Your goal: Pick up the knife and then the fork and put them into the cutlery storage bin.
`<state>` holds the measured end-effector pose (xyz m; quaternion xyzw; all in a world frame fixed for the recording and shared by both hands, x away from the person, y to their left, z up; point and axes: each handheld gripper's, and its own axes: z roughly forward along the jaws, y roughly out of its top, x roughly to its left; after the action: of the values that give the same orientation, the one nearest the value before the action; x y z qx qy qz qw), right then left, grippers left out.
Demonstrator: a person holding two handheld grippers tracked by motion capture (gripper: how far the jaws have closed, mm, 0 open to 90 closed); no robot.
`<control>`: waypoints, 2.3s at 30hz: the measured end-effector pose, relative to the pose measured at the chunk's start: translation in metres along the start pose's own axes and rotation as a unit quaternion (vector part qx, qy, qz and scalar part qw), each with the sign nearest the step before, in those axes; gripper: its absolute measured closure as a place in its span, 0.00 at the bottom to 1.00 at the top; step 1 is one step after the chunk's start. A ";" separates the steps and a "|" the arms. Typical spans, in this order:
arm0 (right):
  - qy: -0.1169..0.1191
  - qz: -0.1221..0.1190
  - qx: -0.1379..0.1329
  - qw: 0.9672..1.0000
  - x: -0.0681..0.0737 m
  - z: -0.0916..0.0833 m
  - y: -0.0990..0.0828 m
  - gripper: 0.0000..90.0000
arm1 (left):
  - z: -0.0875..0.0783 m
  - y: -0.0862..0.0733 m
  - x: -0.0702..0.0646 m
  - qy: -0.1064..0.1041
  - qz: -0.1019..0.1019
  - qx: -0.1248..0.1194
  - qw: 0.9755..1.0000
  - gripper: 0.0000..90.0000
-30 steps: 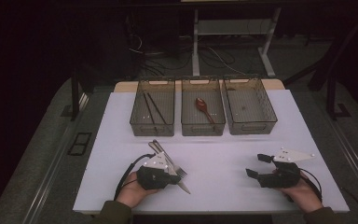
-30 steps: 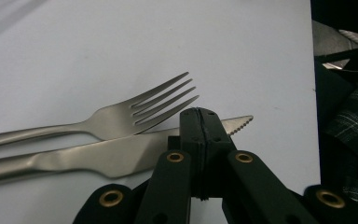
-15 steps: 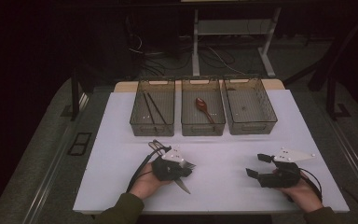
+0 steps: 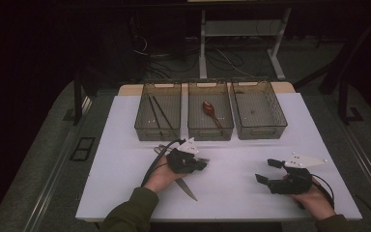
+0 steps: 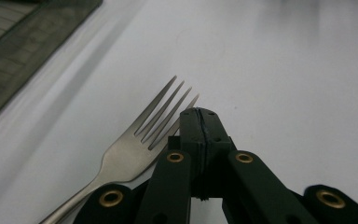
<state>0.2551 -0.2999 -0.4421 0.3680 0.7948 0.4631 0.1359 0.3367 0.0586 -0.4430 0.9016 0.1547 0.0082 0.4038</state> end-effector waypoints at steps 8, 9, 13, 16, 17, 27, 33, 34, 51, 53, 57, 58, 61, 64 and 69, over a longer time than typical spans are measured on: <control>0.001 0.002 0.000 1.000 0.001 0.000 0.000 0.24 | -0.031 0.001 0.013 0.044 0.001 -0.014 0.999 0.83; 0.001 0.002 0.000 1.000 0.001 0.000 0.000 0.24 | -0.034 0.000 0.017 0.050 0.003 -0.012 0.999 0.80; 0.001 0.001 0.001 1.000 0.000 0.001 0.000 0.24 | -0.041 -0.003 0.032 0.064 0.001 -0.002 0.998 0.73; 0.003 0.002 0.003 1.000 -0.001 0.001 0.000 0.24 | -0.039 -0.005 0.042 0.063 0.007 0.012 0.998 0.68; 0.003 0.002 0.003 1.000 -0.001 0.001 -0.001 0.24 | -0.038 -0.007 0.045 0.059 0.008 0.016 0.998 0.67; 0.007 0.003 0.003 1.000 -0.002 0.001 -0.001 0.24 | -0.020 -0.014 0.054 0.025 0.033 0.045 0.998 0.71; 0.007 0.002 0.004 1.000 -0.002 0.001 -0.001 0.24 | -0.019 -0.015 0.056 0.014 0.051 0.037 0.998 0.79; 0.007 0.002 0.004 1.000 -0.002 0.001 -0.001 0.24 | -0.019 -0.016 0.057 0.011 0.052 0.034 0.998 0.80; 0.009 0.001 0.008 1.000 -0.002 0.001 -0.001 0.25 | -0.002 -0.003 0.055 -0.023 0.074 0.014 0.997 0.90; 0.008 0.001 0.006 1.000 -0.002 0.001 -0.001 0.25 | 0.001 0.001 0.055 -0.022 0.077 0.014 0.997 0.93; 0.009 0.002 0.005 1.000 -0.002 0.001 -0.001 0.25 | 0.003 0.004 0.055 -0.021 0.080 0.018 0.996 0.93; 0.009 0.002 0.005 1.000 -0.002 0.000 -0.001 0.25 | 0.003 0.004 0.055 -0.019 0.081 0.018 0.996 0.92; 0.008 0.002 0.003 1.000 -0.003 0.000 -0.001 0.25 | -0.001 0.002 0.055 -0.004 0.087 0.029 0.996 0.89; 0.009 0.004 0.004 1.000 -0.004 0.000 -0.001 0.25 | -0.007 -0.001 0.058 0.001 0.091 0.041 0.995 0.87; 0.010 0.003 0.006 1.000 -0.003 0.000 -0.001 0.25 | -0.010 -0.002 0.064 -0.013 0.101 0.054 0.993 0.86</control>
<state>0.2567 -0.3022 -0.4433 0.3662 0.7977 0.4627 0.1246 0.3961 0.0852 -0.4450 0.9332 0.0575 0.0288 0.3536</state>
